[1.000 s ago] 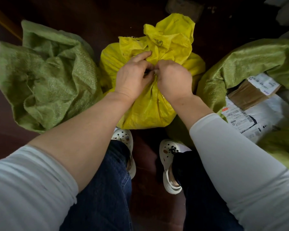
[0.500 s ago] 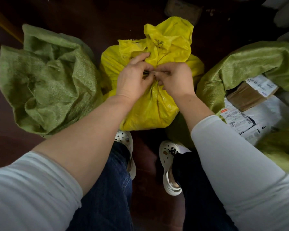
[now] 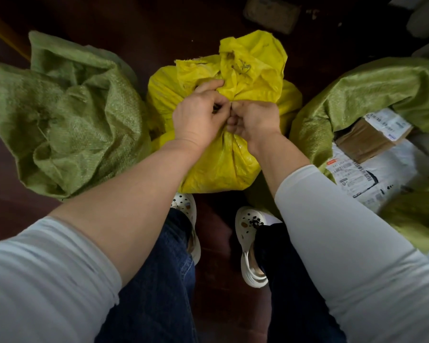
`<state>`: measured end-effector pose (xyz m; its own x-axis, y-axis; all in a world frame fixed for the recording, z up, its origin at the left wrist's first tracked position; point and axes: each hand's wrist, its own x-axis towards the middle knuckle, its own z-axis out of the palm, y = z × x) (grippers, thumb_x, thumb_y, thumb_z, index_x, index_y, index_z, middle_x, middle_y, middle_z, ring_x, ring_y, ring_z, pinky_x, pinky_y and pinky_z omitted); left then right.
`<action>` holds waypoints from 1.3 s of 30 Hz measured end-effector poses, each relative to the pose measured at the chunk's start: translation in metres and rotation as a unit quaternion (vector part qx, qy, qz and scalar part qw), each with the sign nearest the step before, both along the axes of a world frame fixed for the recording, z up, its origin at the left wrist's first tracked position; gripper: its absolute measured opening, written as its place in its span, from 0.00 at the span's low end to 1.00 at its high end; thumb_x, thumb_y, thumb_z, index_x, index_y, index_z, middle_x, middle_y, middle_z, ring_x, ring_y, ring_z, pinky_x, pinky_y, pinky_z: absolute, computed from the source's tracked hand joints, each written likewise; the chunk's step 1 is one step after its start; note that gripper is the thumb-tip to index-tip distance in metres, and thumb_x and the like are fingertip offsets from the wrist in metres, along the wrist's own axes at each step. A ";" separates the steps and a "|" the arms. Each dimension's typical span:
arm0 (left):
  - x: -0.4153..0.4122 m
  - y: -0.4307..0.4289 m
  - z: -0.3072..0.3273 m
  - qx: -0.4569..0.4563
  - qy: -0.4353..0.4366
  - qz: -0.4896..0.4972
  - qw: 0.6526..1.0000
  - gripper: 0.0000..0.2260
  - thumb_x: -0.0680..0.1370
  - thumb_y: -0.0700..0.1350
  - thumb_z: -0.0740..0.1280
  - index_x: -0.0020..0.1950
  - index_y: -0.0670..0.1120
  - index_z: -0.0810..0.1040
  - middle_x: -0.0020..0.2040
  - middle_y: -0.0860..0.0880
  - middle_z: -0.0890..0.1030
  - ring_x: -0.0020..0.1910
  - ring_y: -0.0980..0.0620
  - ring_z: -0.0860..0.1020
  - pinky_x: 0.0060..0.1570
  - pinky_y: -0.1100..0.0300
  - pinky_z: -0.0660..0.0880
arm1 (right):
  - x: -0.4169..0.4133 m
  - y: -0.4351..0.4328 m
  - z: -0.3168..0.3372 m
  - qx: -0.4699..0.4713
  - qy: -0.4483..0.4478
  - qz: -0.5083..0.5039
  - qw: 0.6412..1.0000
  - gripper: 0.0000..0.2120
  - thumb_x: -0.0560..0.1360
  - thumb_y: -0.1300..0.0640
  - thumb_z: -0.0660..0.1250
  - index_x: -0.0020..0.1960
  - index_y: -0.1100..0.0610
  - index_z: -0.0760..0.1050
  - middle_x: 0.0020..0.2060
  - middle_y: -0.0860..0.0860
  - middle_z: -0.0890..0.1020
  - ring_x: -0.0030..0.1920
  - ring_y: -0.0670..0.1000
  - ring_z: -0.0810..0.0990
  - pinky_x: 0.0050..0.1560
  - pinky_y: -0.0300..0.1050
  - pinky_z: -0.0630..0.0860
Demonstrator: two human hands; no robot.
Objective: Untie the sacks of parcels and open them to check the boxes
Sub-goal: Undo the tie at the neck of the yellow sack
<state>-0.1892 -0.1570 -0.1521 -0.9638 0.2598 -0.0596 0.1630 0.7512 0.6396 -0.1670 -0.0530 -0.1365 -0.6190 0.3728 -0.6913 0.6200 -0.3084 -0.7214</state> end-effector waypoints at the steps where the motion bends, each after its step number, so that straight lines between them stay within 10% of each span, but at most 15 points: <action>1: 0.000 0.000 0.000 0.000 0.000 0.000 1.000 0.08 0.75 0.48 0.67 0.48 0.47 0.82 0.66 0.57 0.75 0.59 0.53 0.77 0.50 0.57 0.74 | 0.003 0.002 0.001 -0.005 0.003 0.016 1.000 0.10 0.75 0.67 0.63 0.36 0.60 0.74 0.28 0.54 0.75 0.19 0.43 0.73 0.22 0.36 0.73; 11: 0.000 -0.005 -0.001 0.023 0.012 -0.064 0.998 0.08 0.72 0.43 0.69 0.50 0.44 0.82 0.67 0.48 0.74 0.62 0.49 0.76 0.56 0.56 0.75 | 0.010 0.025 -0.003 0.256 0.051 0.233 0.937 0.13 0.68 0.66 0.71 0.52 0.57 0.80 0.36 0.56 0.83 0.39 0.54 0.82 0.49 0.55 0.80; 24: 0.004 -0.002 -0.001 -0.015 0.049 -0.058 0.997 0.10 0.74 0.49 0.66 0.49 0.44 0.83 0.66 0.47 0.75 0.58 0.43 0.79 0.50 0.49 0.77 | 0.011 0.018 0.003 0.482 0.088 0.366 0.791 0.10 0.76 0.55 0.63 0.52 0.56 0.81 0.45 0.58 0.84 0.50 0.61 0.80 0.48 0.52 0.76; 29: -0.001 0.001 0.000 0.039 0.004 0.012 0.999 0.08 0.75 0.46 0.67 0.49 0.44 0.82 0.67 0.47 0.75 0.62 0.49 0.76 0.57 0.58 0.71 | 0.005 0.009 0.000 0.109 0.077 0.059 0.989 0.09 0.73 0.67 0.66 0.35 0.59 0.78 0.29 0.54 0.80 0.31 0.50 0.81 0.41 0.46 0.81; 31: -0.002 0.000 0.000 0.043 0.003 0.015 0.999 0.08 0.75 0.46 0.68 0.49 0.44 0.82 0.66 0.47 0.75 0.62 0.49 0.77 0.57 0.60 0.70 | 0.007 0.010 0.000 0.002 0.067 -0.004 0.998 0.03 0.74 0.69 0.66 0.41 0.65 0.77 0.27 0.53 0.80 0.26 0.44 0.80 0.34 0.36 0.80; 35: -0.003 -0.005 0.001 0.048 0.021 -0.025 0.998 0.08 0.74 0.46 0.69 0.49 0.44 0.82 0.66 0.46 0.75 0.61 0.48 0.77 0.57 0.57 0.73 | 0.008 0.012 0.000 0.080 0.092 0.076 0.990 0.08 0.73 0.69 0.67 0.51 0.70 0.77 0.32 0.54 0.80 0.27 0.41 0.80 0.35 0.33 0.79; 39: -0.001 -0.006 0.002 0.026 0.042 -0.057 0.997 0.10 0.73 0.48 0.66 0.50 0.47 0.83 0.67 0.47 0.75 0.57 0.43 0.79 0.53 0.50 0.77 | 0.008 0.013 -0.004 0.204 0.103 0.178 0.957 0.08 0.73 0.65 0.67 0.50 0.66 0.80 0.38 0.58 0.83 0.40 0.55 0.84 0.49 0.51 0.81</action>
